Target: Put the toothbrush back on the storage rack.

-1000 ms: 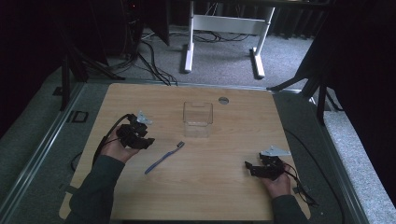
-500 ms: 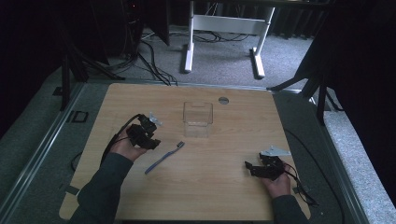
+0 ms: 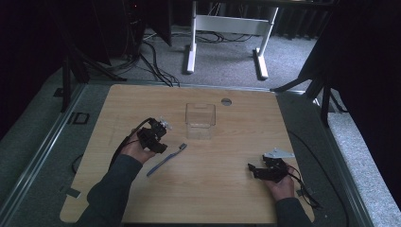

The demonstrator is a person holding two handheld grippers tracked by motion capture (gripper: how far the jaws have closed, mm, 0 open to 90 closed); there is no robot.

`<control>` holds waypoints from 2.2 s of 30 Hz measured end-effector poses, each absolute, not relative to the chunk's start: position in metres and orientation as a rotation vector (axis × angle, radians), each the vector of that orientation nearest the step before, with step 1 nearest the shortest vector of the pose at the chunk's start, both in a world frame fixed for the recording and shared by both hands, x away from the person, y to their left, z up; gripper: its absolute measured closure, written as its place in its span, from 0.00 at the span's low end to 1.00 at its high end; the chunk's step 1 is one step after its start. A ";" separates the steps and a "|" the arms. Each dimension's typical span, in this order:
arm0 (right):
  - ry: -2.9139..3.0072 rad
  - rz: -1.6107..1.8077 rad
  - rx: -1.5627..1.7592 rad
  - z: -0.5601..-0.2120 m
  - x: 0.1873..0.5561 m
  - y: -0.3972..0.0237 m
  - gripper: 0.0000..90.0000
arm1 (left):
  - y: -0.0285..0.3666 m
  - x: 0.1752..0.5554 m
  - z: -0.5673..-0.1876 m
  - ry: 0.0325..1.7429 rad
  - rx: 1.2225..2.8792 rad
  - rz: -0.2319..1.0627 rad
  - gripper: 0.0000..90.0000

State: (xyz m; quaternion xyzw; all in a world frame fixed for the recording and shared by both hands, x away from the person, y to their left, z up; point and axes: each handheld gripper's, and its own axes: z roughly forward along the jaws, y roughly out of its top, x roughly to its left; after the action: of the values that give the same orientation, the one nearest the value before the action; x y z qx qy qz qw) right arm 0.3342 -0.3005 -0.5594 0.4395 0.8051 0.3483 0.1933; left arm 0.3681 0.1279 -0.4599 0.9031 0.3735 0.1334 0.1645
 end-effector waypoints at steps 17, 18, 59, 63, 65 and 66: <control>2.259 0.977 1.236 -0.559 0.334 -0.300 0.24 | 0.117 0.377 -0.474 1.101 2.658 0.318 0.75; 2.259 0.977 1.236 -0.559 0.334 -0.300 0.24 | 0.117 0.377 -0.474 1.100 2.665 0.311 0.75; 2.260 0.977 1.236 -0.559 0.334 -0.300 0.24 | 0.088 0.392 -0.505 1.131 2.795 0.154 0.88; 2.260 0.977 1.236 -0.559 0.334 -0.300 0.24 | 0.087 0.393 -0.507 1.126 2.810 0.153 0.89; 2.260 0.977 1.236 -0.559 0.334 -0.300 0.24 | 0.086 0.393 -0.508 1.124 2.816 0.149 0.89; 2.260 0.977 1.235 -0.559 0.334 -0.300 0.24 | 0.086 0.393 -0.509 1.125 2.817 0.148 0.90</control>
State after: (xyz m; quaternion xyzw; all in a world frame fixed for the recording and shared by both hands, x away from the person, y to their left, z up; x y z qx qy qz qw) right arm 0.3341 -0.3004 -0.5593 0.4401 0.8052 0.3479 0.1922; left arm 0.3933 0.0859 -0.5091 0.9263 0.3699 0.0487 0.0523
